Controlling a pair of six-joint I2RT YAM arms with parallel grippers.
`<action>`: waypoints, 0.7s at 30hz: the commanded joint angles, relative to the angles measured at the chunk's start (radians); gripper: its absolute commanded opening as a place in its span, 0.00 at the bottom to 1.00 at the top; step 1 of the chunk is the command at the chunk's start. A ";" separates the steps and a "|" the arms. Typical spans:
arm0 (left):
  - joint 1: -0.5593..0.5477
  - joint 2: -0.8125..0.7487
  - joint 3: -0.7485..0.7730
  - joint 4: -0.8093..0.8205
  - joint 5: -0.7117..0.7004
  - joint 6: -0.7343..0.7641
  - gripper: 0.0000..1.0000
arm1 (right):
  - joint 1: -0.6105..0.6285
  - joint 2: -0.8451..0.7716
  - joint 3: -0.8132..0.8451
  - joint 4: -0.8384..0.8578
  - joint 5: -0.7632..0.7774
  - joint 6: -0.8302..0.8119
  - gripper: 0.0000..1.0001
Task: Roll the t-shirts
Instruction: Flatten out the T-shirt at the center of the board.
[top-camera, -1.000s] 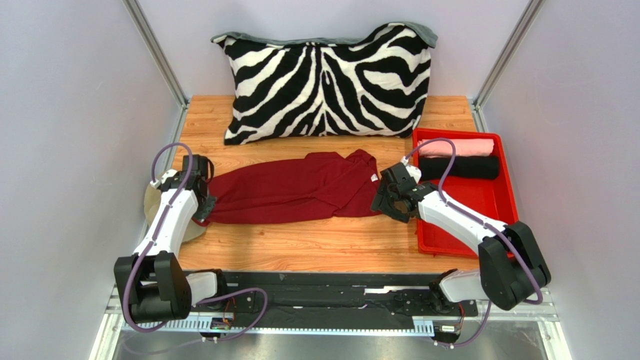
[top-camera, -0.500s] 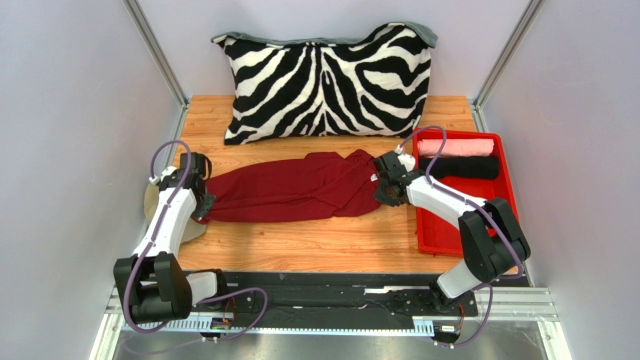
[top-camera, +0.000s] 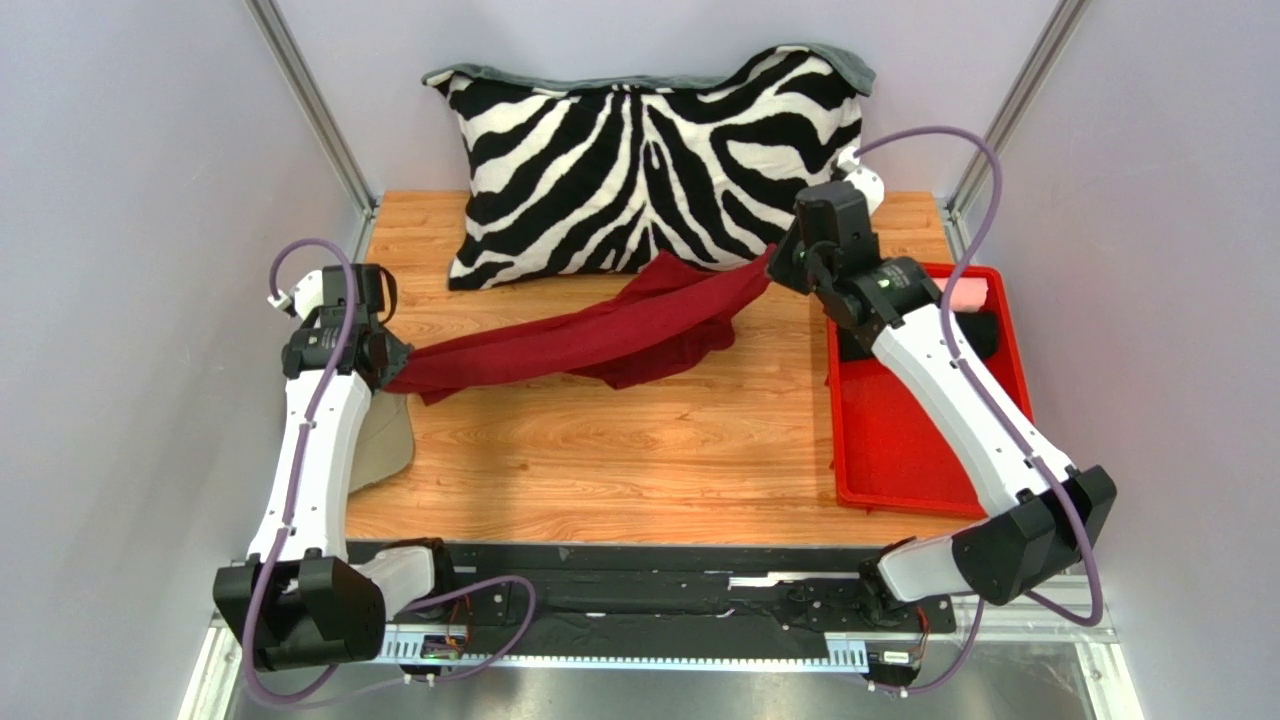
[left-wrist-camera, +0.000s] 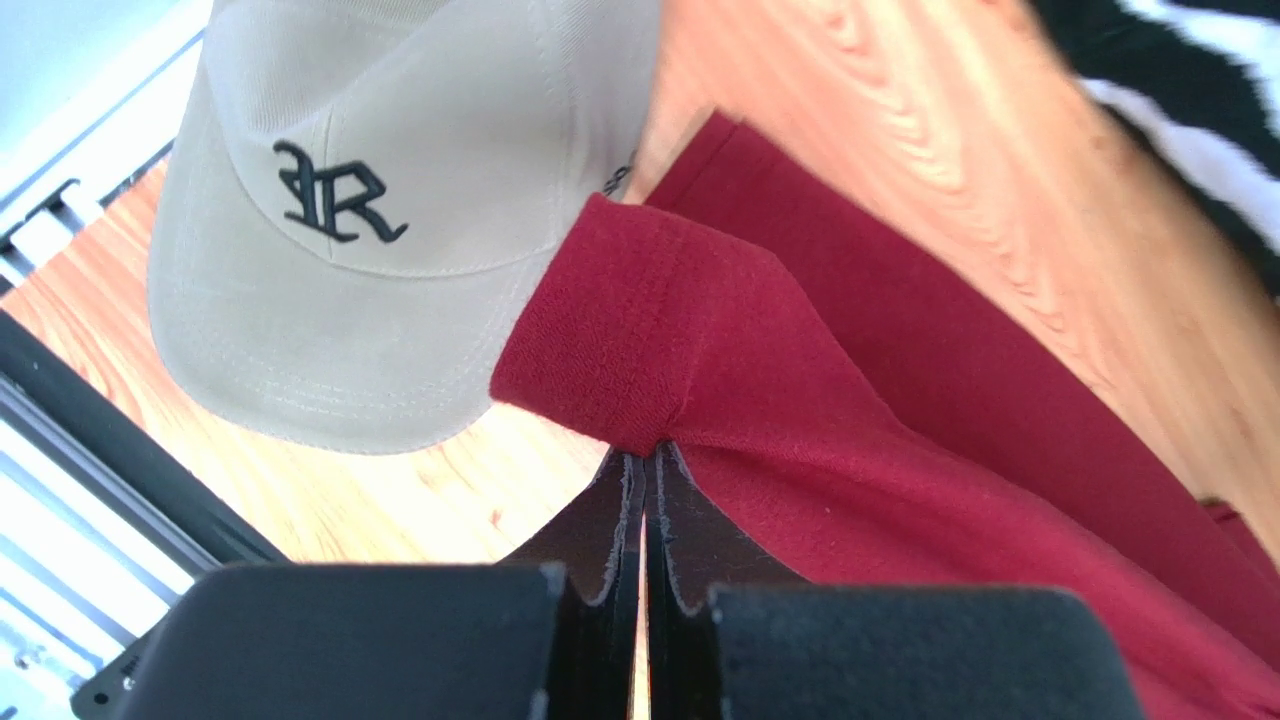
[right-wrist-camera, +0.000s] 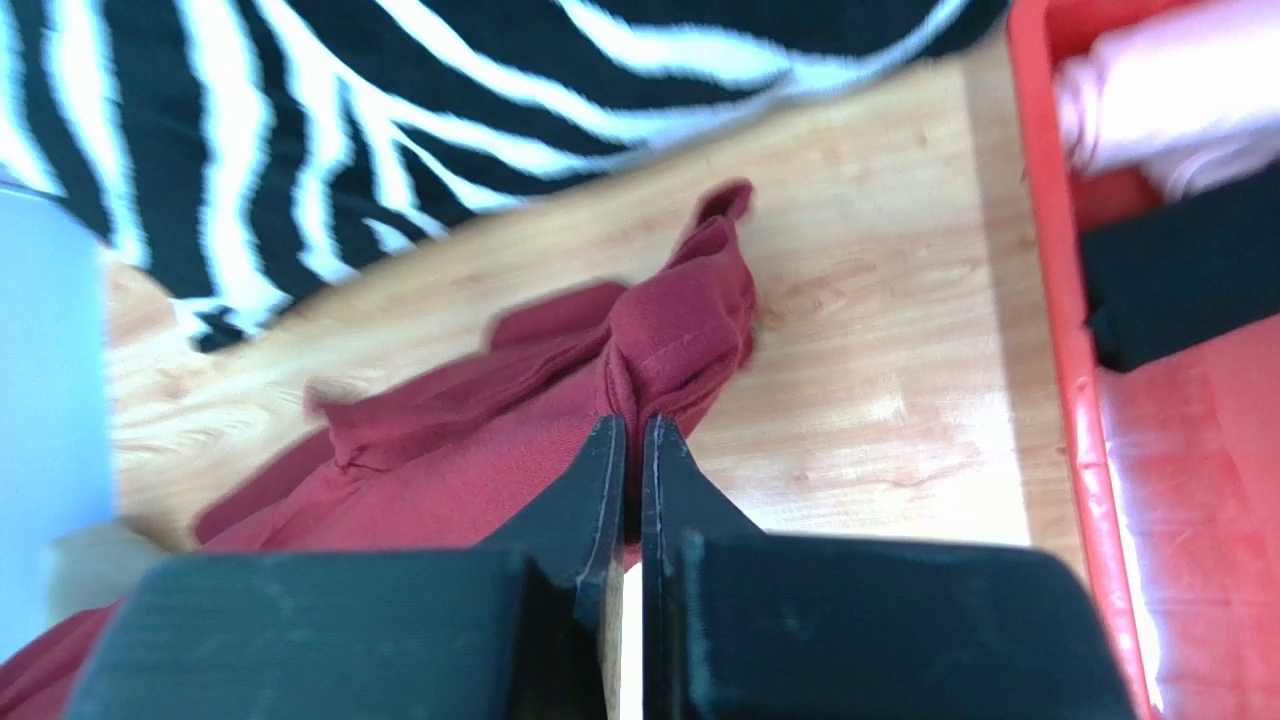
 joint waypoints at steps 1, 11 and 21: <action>0.008 -0.045 0.065 -0.052 0.012 0.061 0.00 | -0.007 -0.026 0.157 -0.085 0.035 -0.056 0.00; 0.008 -0.229 0.218 -0.138 0.044 0.052 0.00 | -0.007 -0.081 0.431 -0.204 0.021 -0.096 0.00; 0.008 -0.197 0.341 -0.013 0.139 0.004 0.00 | -0.015 -0.070 0.514 -0.142 0.024 -0.135 0.00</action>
